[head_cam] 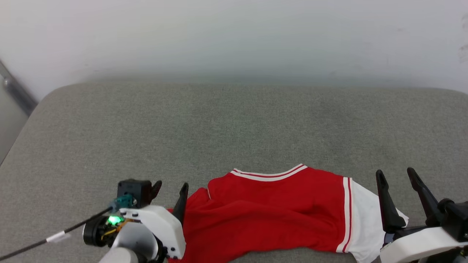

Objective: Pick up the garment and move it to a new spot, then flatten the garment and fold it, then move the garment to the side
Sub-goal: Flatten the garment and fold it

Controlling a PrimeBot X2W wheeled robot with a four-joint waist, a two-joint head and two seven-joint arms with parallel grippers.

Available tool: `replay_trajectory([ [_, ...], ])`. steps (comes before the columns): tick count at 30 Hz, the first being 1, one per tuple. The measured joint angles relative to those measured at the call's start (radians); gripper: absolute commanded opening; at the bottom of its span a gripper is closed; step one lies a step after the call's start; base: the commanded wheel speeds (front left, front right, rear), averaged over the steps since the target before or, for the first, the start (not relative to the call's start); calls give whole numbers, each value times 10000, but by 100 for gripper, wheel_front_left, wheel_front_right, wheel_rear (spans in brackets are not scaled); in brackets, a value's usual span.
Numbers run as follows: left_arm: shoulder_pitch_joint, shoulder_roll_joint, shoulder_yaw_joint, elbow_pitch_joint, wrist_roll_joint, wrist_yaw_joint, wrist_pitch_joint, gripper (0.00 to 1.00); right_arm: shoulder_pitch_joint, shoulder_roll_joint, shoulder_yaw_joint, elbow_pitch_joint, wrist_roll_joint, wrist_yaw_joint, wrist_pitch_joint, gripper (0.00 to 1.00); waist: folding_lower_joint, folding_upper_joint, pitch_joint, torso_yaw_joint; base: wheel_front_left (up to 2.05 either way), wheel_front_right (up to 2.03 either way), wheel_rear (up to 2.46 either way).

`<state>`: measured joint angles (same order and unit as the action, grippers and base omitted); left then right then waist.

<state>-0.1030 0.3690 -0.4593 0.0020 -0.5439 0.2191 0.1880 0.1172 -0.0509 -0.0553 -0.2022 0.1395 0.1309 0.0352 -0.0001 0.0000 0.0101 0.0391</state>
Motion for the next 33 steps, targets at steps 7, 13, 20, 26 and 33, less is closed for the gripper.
replay_trajectory([
  [7,-2109,138,-495,495,115,-966,1181,100,-494,0,178,-253,-119,0,6,100,1,0,715,-213,0,0,0],
  [13,-3443,259,-1143,1647,-178,-1914,3097,100,-925,0,299,-125,-82,0,-79,100,2,0,1501,-590,0,0,0],
  [20,-4287,635,-1755,2890,-518,-2663,5333,100,-1181,0,359,328,81,0,-318,100,2,0,2169,-1112,0,0,0],
  [26,-4512,663,-1716,3218,-955,-2656,6201,0,-1318,0,313,591,186,0,-497,100,1,0,2357,-1413,0,0,0],
  [33,-4611,546,-1674,3310,-127,-2228,4429,0,-1326,0,288,809,376,0,-522,100,2,0,2156,-1398,0,0,0],
])
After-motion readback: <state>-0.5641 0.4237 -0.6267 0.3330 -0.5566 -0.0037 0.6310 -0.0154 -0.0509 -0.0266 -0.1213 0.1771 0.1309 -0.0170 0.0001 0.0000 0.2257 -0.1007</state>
